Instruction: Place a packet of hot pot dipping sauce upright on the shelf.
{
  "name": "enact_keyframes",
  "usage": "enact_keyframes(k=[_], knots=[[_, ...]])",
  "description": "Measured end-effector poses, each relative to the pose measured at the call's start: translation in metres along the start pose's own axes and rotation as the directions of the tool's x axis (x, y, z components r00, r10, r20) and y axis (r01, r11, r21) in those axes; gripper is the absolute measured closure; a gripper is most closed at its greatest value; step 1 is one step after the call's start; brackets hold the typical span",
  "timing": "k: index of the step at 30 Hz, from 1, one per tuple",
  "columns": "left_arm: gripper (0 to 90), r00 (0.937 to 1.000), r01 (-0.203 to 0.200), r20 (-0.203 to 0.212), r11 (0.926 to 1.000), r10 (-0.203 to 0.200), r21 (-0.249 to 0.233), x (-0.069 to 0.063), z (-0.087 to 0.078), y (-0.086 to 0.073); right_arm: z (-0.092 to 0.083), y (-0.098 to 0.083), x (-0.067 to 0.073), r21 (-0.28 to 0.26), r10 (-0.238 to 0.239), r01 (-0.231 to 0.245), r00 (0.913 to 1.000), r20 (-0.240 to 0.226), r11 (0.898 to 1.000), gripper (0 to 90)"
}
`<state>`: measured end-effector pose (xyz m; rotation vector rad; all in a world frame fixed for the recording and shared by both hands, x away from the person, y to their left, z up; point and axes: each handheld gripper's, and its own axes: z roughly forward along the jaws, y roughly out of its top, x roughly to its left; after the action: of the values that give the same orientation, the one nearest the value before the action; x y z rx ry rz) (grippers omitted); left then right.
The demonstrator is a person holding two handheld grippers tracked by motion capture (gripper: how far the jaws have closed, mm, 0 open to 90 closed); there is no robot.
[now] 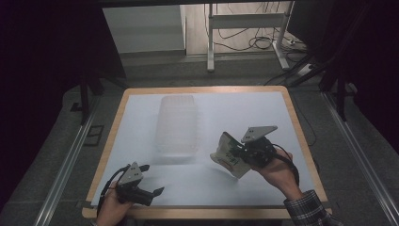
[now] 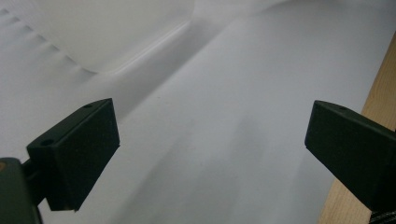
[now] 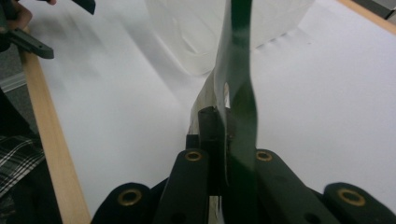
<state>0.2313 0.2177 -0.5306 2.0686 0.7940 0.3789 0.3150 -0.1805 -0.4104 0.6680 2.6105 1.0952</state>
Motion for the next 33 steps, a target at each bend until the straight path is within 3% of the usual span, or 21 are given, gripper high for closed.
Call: enact_keyframes(k=[13, 33], knots=[[3.1, 1.0000, -0.002, 0.001, 1.0000, 0.002, 0.002, 0.000, 0.001, 0.000, -0.008, 0.008, -0.015, -0.036, 0.019, -0.019, 0.9997, 0.017, 0.999, 89.2], [3.1, 1.0000, -0.004, 0.003, 1.0000, 0.004, 0.003, 0.001, 0.001, 0.000, -0.003, 0.043, -0.032, -0.097, -0.016, 0.018, 0.9996, 0.023, 0.995, 89.2]])
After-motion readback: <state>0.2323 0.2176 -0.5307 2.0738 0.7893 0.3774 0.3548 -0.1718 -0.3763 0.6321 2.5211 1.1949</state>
